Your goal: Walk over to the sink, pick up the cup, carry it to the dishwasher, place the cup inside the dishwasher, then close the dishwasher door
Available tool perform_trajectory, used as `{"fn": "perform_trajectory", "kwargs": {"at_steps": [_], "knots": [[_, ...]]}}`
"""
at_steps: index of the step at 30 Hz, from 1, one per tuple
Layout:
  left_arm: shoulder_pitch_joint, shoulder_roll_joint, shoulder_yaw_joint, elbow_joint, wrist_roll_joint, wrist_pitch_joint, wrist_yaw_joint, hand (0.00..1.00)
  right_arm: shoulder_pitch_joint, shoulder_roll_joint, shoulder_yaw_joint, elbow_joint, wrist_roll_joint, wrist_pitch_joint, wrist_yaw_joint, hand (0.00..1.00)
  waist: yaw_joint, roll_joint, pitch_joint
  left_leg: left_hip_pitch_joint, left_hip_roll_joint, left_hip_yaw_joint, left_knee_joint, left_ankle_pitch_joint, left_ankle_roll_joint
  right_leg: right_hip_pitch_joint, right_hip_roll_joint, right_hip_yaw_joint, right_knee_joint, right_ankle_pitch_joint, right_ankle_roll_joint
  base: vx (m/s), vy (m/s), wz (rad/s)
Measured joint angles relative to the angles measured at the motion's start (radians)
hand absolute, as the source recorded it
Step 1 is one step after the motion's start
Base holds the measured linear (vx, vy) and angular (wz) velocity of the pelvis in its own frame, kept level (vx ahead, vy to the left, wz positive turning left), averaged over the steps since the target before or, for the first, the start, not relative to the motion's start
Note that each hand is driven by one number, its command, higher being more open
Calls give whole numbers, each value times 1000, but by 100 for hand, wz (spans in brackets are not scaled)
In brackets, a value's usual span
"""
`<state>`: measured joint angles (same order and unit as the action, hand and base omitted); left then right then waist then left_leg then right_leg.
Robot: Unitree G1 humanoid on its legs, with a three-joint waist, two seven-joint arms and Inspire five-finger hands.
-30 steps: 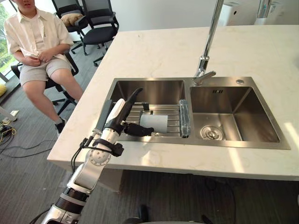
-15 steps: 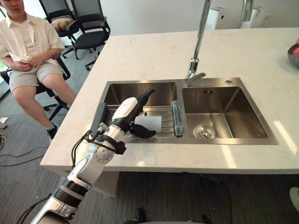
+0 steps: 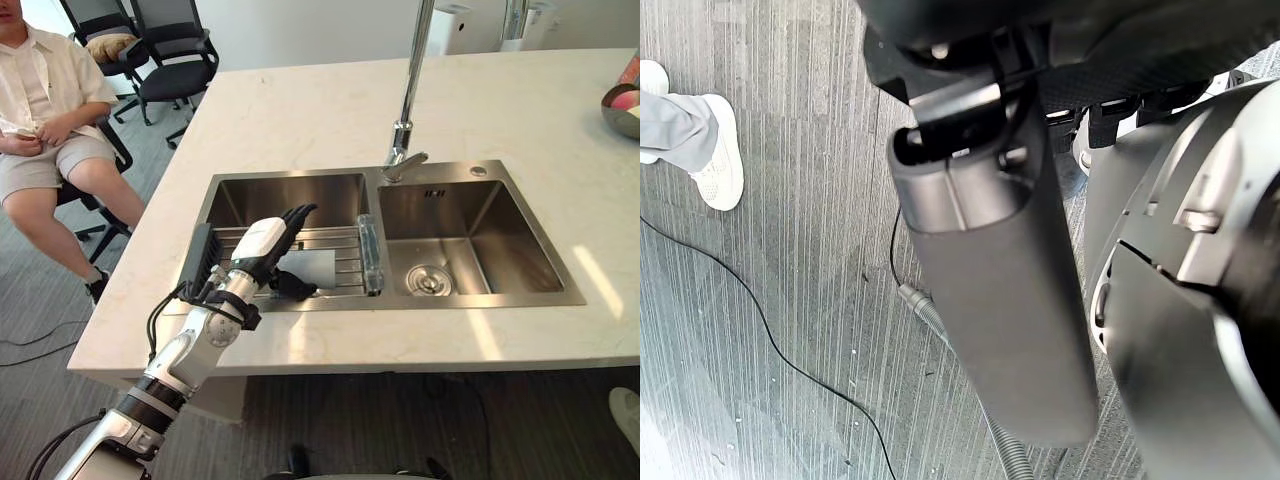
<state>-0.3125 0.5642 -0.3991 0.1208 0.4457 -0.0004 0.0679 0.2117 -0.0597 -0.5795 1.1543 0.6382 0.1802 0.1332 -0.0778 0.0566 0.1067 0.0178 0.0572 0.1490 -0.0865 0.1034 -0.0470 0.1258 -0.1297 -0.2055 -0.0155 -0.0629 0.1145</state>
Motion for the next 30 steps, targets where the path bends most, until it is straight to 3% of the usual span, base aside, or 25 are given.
{"fn": "perform_trajectory", "kwargs": {"at_steps": [10,19,23,30], "knots": [[-24,0,-1,56,57,23,-36,100,-2,2,2,-10,0,13,-1,100,-15,-5,4,6,7,14,0,-4,-5,0,5,11,-4,4,-4,-16,-3,-3],[-122,51,-64,83,182,-82,-229,100,0,-1,28,-26,-1,15,-5,100,-22,-3,10,13,9,29,0,-14,-8,0,5,12,-10,4,-4,0,-7,-5],[-158,63,-87,83,204,-75,-308,100,-5,-7,48,-30,0,14,-9,100,-37,1,14,13,9,32,0,-18,-9,0,5,8,-10,4,-4,5,-2,-1],[-179,76,-122,68,222,-27,-361,100,-8,-21,93,-40,2,12,-15,100,-52,11,23,20,10,42,0,-22,-10,1,4,6,-9,4,-4,-6,-5,-4]]}}
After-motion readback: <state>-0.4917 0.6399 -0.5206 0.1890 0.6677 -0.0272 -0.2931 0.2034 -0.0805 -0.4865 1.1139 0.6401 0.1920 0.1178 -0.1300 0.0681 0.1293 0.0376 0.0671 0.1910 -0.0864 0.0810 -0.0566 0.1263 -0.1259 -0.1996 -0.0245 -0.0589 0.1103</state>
